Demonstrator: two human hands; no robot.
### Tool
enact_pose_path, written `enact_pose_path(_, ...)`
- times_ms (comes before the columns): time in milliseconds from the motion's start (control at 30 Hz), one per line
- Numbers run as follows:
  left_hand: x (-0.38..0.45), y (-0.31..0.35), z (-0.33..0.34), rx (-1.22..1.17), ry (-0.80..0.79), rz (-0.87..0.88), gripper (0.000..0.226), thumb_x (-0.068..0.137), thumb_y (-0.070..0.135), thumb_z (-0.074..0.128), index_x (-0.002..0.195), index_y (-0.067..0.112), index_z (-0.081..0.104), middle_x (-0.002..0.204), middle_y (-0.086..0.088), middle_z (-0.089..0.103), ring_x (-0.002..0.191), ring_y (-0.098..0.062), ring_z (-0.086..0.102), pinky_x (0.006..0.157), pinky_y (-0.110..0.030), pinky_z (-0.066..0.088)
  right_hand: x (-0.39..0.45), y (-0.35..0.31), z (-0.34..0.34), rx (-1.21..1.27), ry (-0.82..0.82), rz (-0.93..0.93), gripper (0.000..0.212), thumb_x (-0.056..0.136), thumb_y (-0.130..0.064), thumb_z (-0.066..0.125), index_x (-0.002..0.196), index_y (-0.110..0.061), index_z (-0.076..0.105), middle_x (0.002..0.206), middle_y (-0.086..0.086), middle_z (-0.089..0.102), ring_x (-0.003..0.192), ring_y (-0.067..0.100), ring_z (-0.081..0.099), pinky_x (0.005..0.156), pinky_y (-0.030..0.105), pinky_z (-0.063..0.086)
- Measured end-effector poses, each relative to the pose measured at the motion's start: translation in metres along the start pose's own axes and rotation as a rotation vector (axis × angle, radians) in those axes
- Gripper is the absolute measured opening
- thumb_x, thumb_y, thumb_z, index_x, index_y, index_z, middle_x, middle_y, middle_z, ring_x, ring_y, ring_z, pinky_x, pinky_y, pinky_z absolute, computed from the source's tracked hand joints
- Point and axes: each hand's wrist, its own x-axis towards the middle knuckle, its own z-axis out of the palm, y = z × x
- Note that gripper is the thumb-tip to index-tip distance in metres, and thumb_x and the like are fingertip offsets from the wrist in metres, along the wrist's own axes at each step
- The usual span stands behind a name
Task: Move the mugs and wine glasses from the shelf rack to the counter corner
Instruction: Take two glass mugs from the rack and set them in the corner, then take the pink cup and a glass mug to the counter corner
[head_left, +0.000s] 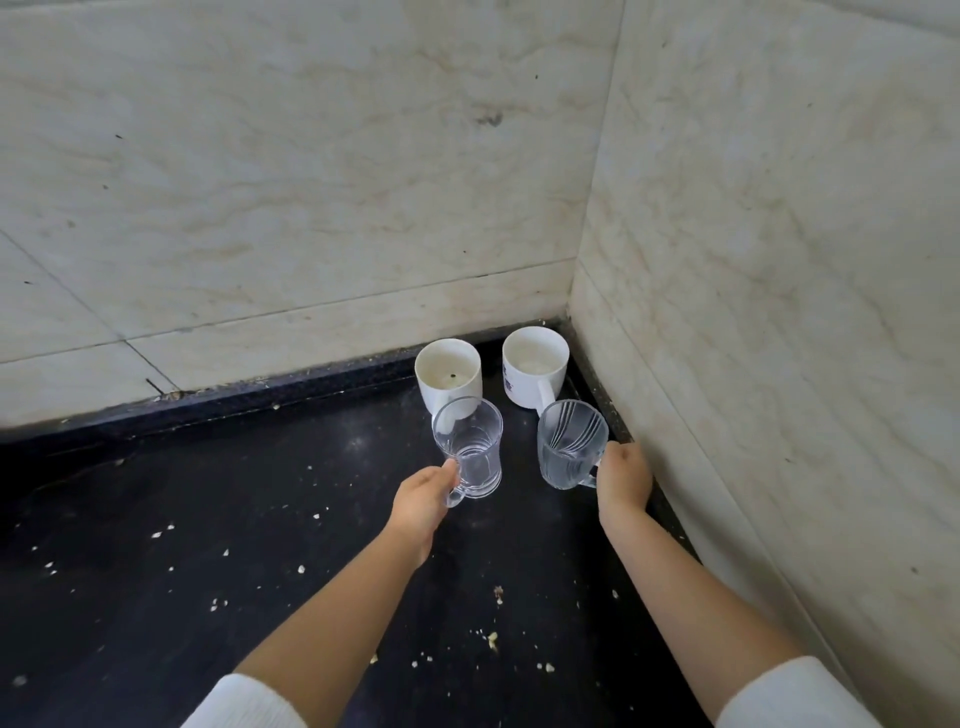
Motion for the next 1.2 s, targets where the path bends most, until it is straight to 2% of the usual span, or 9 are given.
enact_pose_path(67, 0.001, -0.001, 0.001, 0.106, 0.045, 0.015, 0.031, 0.093, 0.026, 0.051, 0.064, 0.014, 0.053, 0.078, -0.004, 0.055, 0.086, -0.020, 0.054, 0.089, -0.032, 0.044, -0.003, 0.002, -0.001, -0.040, -0.003, -0.026, 0.015, 0.092, -0.008, 0.033, 0.085, -0.003, 0.045, 0.068, 0.005, 0.044, 0.077, 0.025, 0.044, 0.068, 0.032, 0.034)
enact_pose_path(167, 0.000, -0.003, -0.003, 0.286, 0.115, 0.058, 0.029, 0.091, 0.029, 0.052, 0.065, 0.016, 0.050, 0.074, -0.001, 0.051, 0.065, -0.010, 0.044, 0.067, -0.024, 0.039, -0.014, -0.002, -0.002, -0.056, 0.072, -0.170, 0.018, 0.090, -0.001, 0.035, 0.087, 0.000, 0.052, 0.084, 0.013, 0.048, 0.080, 0.026, 0.046, 0.071, 0.035, 0.039)
enact_pose_path(233, -0.003, 0.002, -0.008, 0.418, 0.157, 0.109, 0.018, 0.090, 0.024, 0.053, 0.075, 0.014, 0.055, 0.085, -0.001, 0.054, 0.068, -0.011, 0.045, 0.061, -0.022, 0.037, -0.026, -0.007, -0.002, -0.155, 0.124, -0.351, 0.016, 0.084, 0.004, 0.042, 0.088, 0.006, 0.057, 0.088, 0.020, 0.052, 0.085, 0.031, 0.050, 0.077, 0.042, 0.042)
enact_pose_path(267, -0.007, 0.005, -0.012, 0.473, 0.176, 0.129, 0.011, 0.089, 0.021, 0.053, 0.086, 0.011, 0.058, 0.093, -0.002, 0.055, 0.075, -0.013, 0.048, 0.064, -0.023, 0.039, -0.034, -0.010, -0.002, -0.217, 0.145, -0.438, 0.017, 0.080, 0.007, 0.046, 0.092, 0.010, 0.058, 0.095, 0.024, 0.057, 0.091, 0.035, 0.053, 0.081, 0.044, 0.042)
enact_pose_path(367, -0.022, 0.012, -0.028, 0.640, 0.213, 0.206, 0.031, 0.090, 0.017, 0.051, 0.119, 0.007, 0.053, 0.115, -0.010, 0.057, 0.100, -0.026, 0.056, 0.082, -0.029, 0.042, -0.059, -0.016, 0.002, -0.364, 0.114, -0.691, 0.026, 0.069, 0.012, 0.055, 0.095, 0.015, 0.060, 0.110, 0.030, 0.062, 0.103, 0.044, 0.056, 0.088, 0.047, 0.042)
enact_pose_path(600, -0.091, 0.004, -0.103, 1.057, 0.395, 0.349, 0.030, 0.092, 0.019, 0.042, 0.117, 0.011, 0.055, 0.123, -0.011, 0.054, 0.107, -0.032, 0.056, 0.082, -0.035, 0.047, -0.153, -0.019, 0.036, -0.632, -0.279, -1.009, 0.030, 0.079, -0.003, 0.055, 0.108, 0.000, 0.060, 0.117, 0.014, 0.061, 0.111, 0.033, 0.055, 0.100, 0.043, 0.038)
enact_pose_path(800, -0.197, -0.035, -0.220, 1.312, 0.696, 0.250, 0.029, 0.092, 0.019, 0.038, 0.112, 0.010, 0.057, 0.118, -0.010, 0.055, 0.111, -0.030, 0.050, 0.086, -0.038, 0.044, -0.296, -0.010, 0.089, -0.782, -0.686, -1.340, 0.038, 0.088, -0.013, 0.043, 0.123, -0.011, 0.055, 0.134, 0.001, 0.053, 0.129, 0.016, 0.042, 0.119, 0.042, 0.007)
enact_pose_path(967, -0.334, -0.106, -0.327, 1.286, 0.947, 0.054, 0.029, 0.093, 0.019, 0.039, 0.116, 0.010, 0.054, 0.121, -0.012, 0.053, 0.115, -0.032, 0.047, 0.087, -0.039, 0.043, -0.463, 0.031, 0.098, -0.673, -0.968, -1.561, 0.035, 0.090, -0.017, 0.042, 0.117, -0.009, 0.062, 0.135, 0.002, 0.055, 0.129, 0.016, 0.043, 0.118, 0.042, 0.006)
enact_pose_path(1200, -0.538, -0.223, -0.406, 1.132, 1.240, -0.249, 0.029, 0.091, 0.019, 0.040, 0.115, 0.011, 0.054, 0.118, -0.011, 0.054, 0.112, -0.032, 0.048, 0.084, -0.039, 0.042, -0.674, 0.107, 0.064, -0.599, -1.345, -1.783, 0.037, 0.090, -0.018, 0.041, 0.122, -0.011, 0.058, 0.138, 0.003, 0.052, 0.130, 0.017, 0.041, 0.117, 0.043, 0.008)
